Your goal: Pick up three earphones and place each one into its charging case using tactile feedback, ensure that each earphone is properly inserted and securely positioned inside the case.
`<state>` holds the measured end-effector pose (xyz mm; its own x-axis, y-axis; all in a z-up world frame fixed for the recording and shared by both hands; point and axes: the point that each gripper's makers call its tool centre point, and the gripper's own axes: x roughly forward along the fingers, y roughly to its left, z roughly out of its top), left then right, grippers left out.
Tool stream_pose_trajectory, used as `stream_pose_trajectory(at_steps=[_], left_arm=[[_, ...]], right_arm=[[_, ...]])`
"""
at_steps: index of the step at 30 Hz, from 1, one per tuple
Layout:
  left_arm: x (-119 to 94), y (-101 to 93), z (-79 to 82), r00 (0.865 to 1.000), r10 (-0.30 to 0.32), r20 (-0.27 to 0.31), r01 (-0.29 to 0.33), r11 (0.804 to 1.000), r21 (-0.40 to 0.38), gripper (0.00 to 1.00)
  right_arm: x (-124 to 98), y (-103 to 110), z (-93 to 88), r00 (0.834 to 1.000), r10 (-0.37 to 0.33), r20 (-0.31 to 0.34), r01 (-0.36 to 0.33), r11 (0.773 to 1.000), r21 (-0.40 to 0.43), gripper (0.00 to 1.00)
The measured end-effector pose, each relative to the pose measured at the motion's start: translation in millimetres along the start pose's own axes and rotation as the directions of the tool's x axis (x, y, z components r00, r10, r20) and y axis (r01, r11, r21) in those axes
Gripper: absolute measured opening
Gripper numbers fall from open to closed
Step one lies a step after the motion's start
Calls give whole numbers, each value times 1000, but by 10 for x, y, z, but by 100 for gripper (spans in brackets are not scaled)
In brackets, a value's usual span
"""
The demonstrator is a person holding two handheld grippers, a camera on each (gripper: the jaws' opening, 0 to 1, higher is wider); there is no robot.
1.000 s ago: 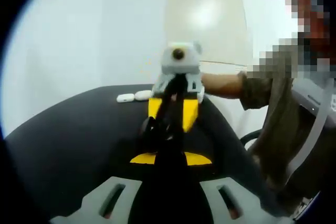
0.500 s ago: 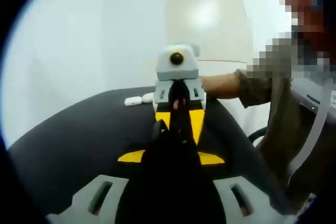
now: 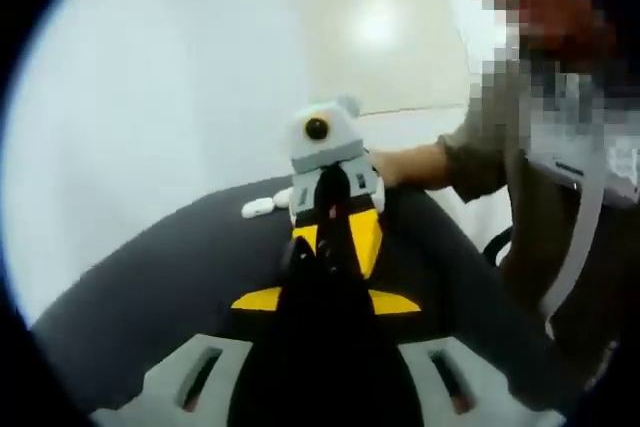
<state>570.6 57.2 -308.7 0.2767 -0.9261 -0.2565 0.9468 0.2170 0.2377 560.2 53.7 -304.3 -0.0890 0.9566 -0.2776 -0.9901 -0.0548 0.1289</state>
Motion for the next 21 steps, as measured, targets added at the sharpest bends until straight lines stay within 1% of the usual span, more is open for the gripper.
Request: stream_pose_trajectory(at_steps=[4,6,13,21], left_arm=[[-20,3,15,1000,20,5,-21,999,39,29],[-28,8,15,1000,27,6,-27,998,48,29],[-38,8,13,999,36,4,-36,997,71,29],[-22,33,35,999,48,-2,-48,991,128,30]], right_arm=[[6,-9,-15,1000,6,0,-6,997,71,18],[12,-9,-22,1000,7,0,-7,996,88,18],[19,-6,-31,1000,10,2,-10,996,92,18],[16,-42,-29,1000,25,1,-25,993,113,17]])
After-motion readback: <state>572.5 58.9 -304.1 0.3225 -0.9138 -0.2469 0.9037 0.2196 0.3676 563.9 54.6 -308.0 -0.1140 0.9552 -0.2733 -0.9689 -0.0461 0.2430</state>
